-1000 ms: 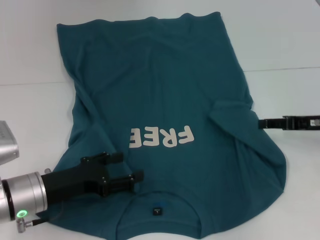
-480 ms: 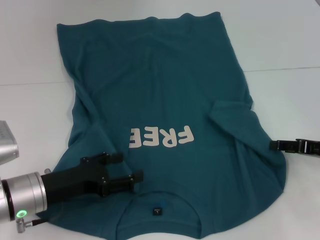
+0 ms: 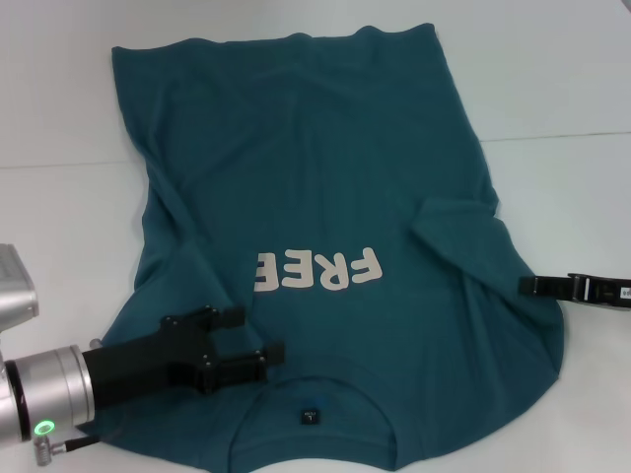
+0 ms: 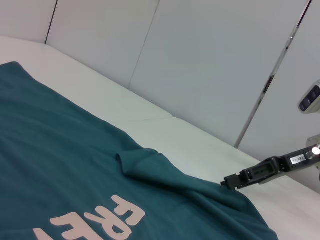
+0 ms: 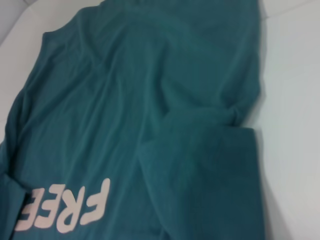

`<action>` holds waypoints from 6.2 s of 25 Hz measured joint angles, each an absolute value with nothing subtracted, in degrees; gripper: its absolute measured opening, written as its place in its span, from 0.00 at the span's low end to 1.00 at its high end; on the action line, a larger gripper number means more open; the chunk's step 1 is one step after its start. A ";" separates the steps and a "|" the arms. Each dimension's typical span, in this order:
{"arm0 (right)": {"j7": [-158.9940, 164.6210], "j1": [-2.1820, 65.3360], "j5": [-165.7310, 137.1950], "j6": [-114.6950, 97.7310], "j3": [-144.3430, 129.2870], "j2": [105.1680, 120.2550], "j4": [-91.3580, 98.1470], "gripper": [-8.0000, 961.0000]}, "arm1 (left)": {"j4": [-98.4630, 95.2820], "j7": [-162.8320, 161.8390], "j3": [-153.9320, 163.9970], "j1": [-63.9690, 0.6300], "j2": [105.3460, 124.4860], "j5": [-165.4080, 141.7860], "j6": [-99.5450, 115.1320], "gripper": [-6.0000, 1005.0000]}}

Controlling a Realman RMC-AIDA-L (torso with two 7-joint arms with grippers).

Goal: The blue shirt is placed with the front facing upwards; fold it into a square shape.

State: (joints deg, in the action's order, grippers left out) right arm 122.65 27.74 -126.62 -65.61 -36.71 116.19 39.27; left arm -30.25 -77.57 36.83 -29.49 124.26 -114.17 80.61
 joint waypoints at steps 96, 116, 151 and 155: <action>106.67 29.76 -117.22 -82.81 -31.88 116.72 38.67 0.98 | -49.45 -112.06 32.55 -24.12 121.70 -125.17 83.25 0.90; 106.82 29.27 -117.04 -81.91 -31.81 116.03 38.67 0.98 | -49.44 -116.50 25.83 -23.40 120.95 -134.94 83.32 0.90; 107.22 29.55 -117.06 -81.91 -31.81 115.74 38.70 0.98 | -49.93 -118.83 26.55 -25.10 120.50 -139.39 87.31 0.90; 107.23 29.65 -117.06 -81.91 -31.82 115.74 38.67 0.98 | -49.92 -118.83 26.54 -25.32 120.43 -139.39 87.56 0.89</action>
